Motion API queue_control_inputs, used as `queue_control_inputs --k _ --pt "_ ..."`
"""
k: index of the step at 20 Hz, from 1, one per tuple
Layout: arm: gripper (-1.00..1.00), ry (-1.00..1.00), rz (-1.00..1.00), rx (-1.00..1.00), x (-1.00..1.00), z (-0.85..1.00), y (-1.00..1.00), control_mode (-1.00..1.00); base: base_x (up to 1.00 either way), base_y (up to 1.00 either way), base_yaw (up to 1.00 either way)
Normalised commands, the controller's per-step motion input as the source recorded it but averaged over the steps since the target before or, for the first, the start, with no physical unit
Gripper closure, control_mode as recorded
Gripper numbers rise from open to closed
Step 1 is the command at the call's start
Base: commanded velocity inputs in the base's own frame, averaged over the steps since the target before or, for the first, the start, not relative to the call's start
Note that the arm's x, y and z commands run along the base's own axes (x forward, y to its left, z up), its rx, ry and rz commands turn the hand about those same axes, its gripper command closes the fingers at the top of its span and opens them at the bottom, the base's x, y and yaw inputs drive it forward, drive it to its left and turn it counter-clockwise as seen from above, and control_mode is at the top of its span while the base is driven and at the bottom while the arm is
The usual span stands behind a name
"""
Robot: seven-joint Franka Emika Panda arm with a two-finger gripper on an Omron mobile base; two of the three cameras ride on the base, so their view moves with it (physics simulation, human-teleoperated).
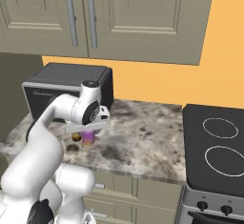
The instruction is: Move the drinks to the dining counter.
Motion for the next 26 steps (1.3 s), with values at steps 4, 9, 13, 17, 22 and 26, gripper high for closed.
queue_control_inputs --k 4,9,13,17,22,26 --pt "1.00 -0.14 -0.21 0.06 -0.44 0.46 -0.31 -1.00 0.00 0.00 0.00" --pt "1.00 -0.27 -0.21 0.00 -0.50 0.58 -0.06 -1.00 0.00 0.00 0.00" --pt "1.00 -0.21 -0.20 0.00 -0.72 0.74 0.00 -1.00 0.00 0.00 0.00" --pt "1.00 -0.11 -0.22 0.00 -0.91 0.69 0.00 -1.00 0.00 0.00 0.00" --pt "1.00 -0.01 -0.29 0.01 -0.87 0.61 0.00 -1.00 0.00 0.00 0.00" --pt "1.00 -0.03 -0.23 0.00 -0.71 0.79 0.00 -1.00 0.00 0.00 0.00"
